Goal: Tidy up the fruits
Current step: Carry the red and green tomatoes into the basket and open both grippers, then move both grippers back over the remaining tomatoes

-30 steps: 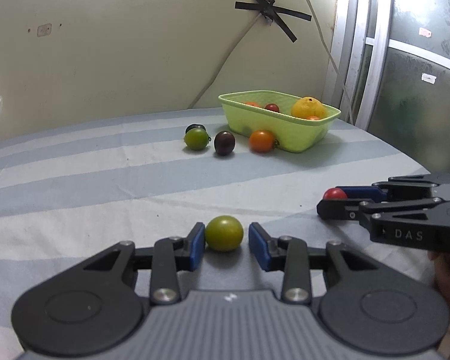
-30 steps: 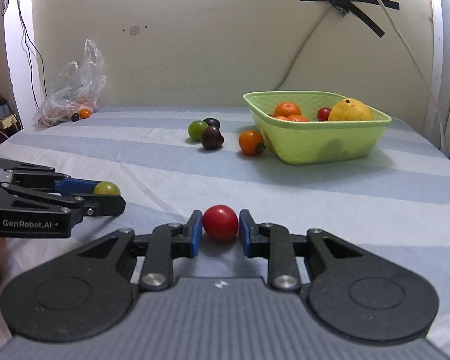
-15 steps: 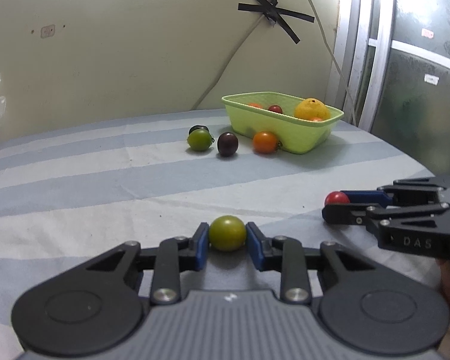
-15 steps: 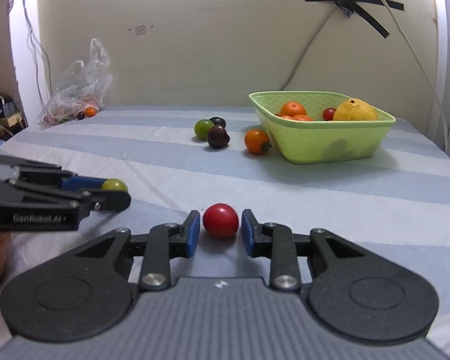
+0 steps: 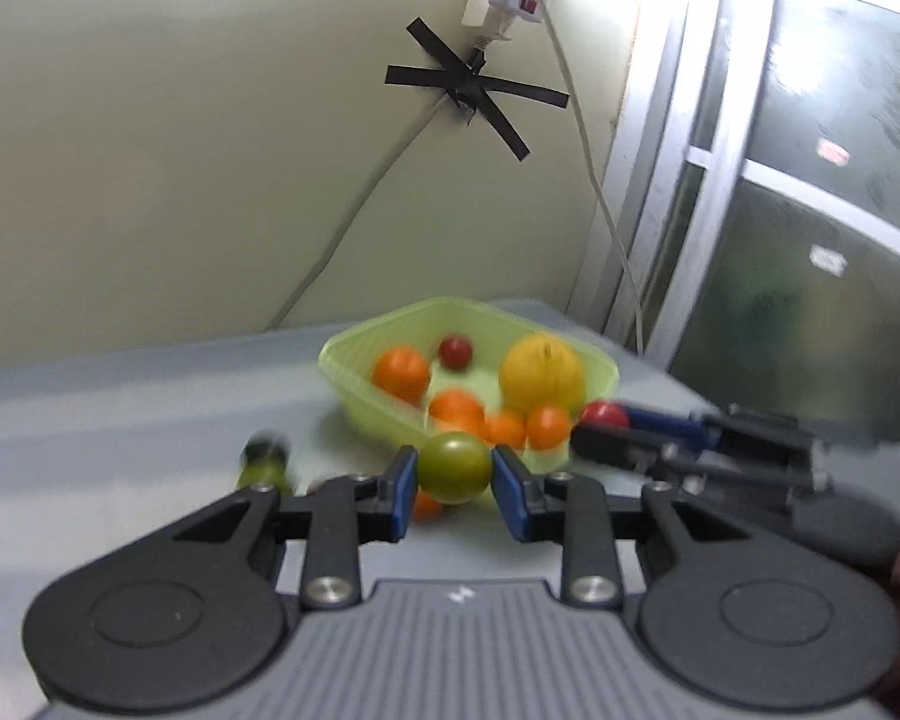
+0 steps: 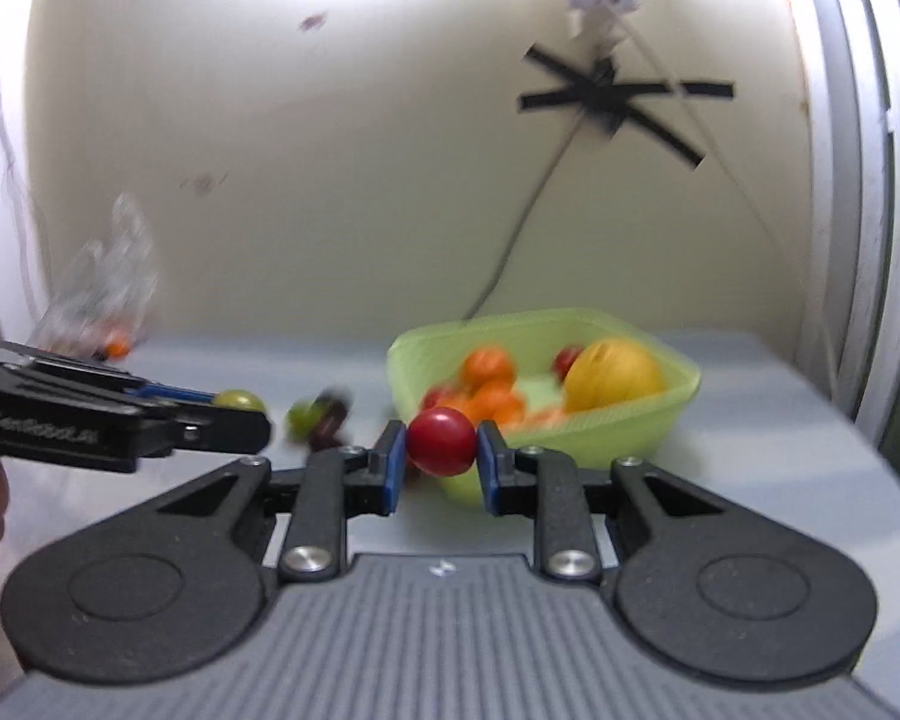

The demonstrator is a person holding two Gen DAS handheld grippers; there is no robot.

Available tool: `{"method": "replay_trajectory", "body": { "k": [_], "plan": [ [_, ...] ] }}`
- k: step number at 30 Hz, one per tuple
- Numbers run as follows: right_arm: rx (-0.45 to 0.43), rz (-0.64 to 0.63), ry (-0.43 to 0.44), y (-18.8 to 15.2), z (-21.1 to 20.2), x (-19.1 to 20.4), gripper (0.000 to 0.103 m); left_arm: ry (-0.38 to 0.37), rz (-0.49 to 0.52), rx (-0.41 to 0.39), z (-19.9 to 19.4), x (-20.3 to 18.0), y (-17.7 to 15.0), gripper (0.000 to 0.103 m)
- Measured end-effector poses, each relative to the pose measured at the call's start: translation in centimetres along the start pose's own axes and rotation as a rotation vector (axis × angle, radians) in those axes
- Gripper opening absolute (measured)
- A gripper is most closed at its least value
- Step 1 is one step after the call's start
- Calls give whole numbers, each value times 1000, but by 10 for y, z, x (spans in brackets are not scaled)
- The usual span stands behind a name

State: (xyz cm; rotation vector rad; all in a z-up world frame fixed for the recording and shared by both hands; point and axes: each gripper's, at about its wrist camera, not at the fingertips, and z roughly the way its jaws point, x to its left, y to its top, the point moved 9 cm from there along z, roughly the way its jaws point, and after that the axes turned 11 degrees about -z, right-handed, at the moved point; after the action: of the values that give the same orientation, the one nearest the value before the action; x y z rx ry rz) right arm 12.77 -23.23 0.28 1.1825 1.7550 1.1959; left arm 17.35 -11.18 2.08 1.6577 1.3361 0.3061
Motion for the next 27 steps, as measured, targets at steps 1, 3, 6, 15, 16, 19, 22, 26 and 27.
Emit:
{"method": "replay_trajectory", "body": {
  "k": [1, 3, 6, 15, 16, 19, 22, 26, 27],
  "plan": [
    [-2, -2, -5, 3, 8, -3, 28, -10, -18, 16, 13, -3, 9, 28],
    [7, -3, -11, 3, 24, -7, 28, -15, -62, 51, 39, -6, 23, 28],
    [25, 6, 0, -3, 40, -10, 28, 1, -77, 81, 71, -7, 29, 28],
    [19, 12, -9, -8, 42, -19, 46, 14, -87, 139, 120, -15, 26, 44],
    [7, 13, -17, -8, 39, -20, 47, 14, -85, 137, 119, -16, 26, 44],
    [-20, 37, -42, -6, 32, -27, 47, 3, -97, 107, 105, -13, 33, 44],
    [-38, 81, -75, -6, 25, -39, 47, -3, -118, 43, 74, 0, 44, 44],
    [-79, 145, -106, -4, 15, -53, 47, 31, -165, -27, 32, 39, 50, 44],
    [-96, 156, -105, -3, 11, -54, 47, 46, -174, -36, 24, 50, 48, 44]
  ]
}}
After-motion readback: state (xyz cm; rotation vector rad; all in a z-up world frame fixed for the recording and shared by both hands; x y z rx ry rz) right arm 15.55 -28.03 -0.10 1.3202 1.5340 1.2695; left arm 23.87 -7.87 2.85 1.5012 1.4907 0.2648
